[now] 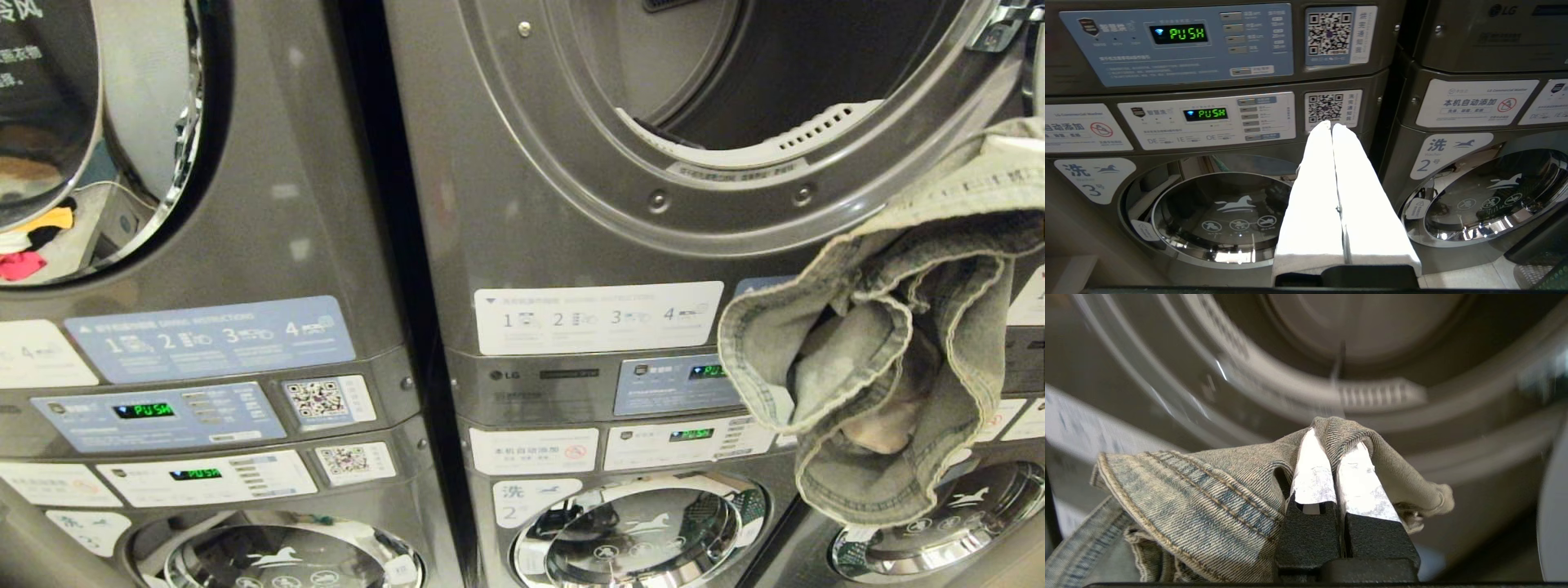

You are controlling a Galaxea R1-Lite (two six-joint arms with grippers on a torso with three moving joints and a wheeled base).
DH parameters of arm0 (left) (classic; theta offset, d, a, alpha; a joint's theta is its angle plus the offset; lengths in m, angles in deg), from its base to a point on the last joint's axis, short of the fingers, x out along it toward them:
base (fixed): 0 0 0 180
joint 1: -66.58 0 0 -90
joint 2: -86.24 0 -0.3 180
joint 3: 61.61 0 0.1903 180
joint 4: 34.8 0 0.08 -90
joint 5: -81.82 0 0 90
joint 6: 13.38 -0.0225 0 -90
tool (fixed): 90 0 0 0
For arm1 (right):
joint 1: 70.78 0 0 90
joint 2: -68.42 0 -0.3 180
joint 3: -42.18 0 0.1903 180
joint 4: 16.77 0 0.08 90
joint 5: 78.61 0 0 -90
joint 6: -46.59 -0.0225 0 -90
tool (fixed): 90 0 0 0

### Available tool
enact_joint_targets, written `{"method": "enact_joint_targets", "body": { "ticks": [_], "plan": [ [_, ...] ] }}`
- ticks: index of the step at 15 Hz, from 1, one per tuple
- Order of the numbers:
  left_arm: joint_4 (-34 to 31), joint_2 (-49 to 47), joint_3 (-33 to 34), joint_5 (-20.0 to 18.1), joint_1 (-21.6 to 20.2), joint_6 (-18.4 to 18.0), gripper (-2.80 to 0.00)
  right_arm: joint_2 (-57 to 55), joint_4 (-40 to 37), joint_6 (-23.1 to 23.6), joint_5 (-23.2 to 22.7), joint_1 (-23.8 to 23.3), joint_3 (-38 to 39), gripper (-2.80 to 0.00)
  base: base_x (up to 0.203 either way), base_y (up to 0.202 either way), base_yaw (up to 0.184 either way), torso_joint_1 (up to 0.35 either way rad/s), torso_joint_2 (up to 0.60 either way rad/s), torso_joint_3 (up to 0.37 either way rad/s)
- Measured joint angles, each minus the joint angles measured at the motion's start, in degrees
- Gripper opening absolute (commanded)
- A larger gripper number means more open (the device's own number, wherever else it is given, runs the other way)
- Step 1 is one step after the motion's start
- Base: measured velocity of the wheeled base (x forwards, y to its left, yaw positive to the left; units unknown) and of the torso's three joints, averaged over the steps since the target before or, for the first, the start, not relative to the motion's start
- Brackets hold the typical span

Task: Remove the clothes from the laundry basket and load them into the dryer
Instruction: Put the clothes in the dryer

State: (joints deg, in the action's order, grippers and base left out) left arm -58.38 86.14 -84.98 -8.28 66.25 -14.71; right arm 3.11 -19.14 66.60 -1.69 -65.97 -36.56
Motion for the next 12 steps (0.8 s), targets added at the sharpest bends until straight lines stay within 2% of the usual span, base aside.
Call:
{"method": "enact_joint_targets", "body": {
  "ticks": [2, 5, 8, 12],
  "plan": [
    [0.0, 0.0, 0.0, 0.0, 0.0, -0.1, -2.8, -2.1, 0.0, 0.1, 0.0, 0.9, -6.4, -2.8, 0.0, 0.091, -0.001, 0.002, 0.0, 0.003],
    [0.0, 0.0, 0.0, 0.0, -0.1, -0.2, -2.8, -5.6, 0.1, 0.1, 0.8, 1.2, -15.9, -2.8, 0.0, 0.0, 0.0, 0.0, 0.0, 0.0],
    [0.0, 0.0, 0.0, 0.0, 0.0, -0.3, -2.8, -8.0, 0.1, 0.1, 2.4, 1.4, -21.2, -2.8, 0.019, 0.0, -0.001, -0.001, 0.0, 0.001],
    [0.0, 0.0, 0.0, 0.0, 0.0, -0.8, -2.8, -9.9, -0.1, 0.1, 2.5, 1.5, -26.9, -2.8, 0.182, 0.0, 0.0, 0.007, 0.0, 0.001]
  ]
}}
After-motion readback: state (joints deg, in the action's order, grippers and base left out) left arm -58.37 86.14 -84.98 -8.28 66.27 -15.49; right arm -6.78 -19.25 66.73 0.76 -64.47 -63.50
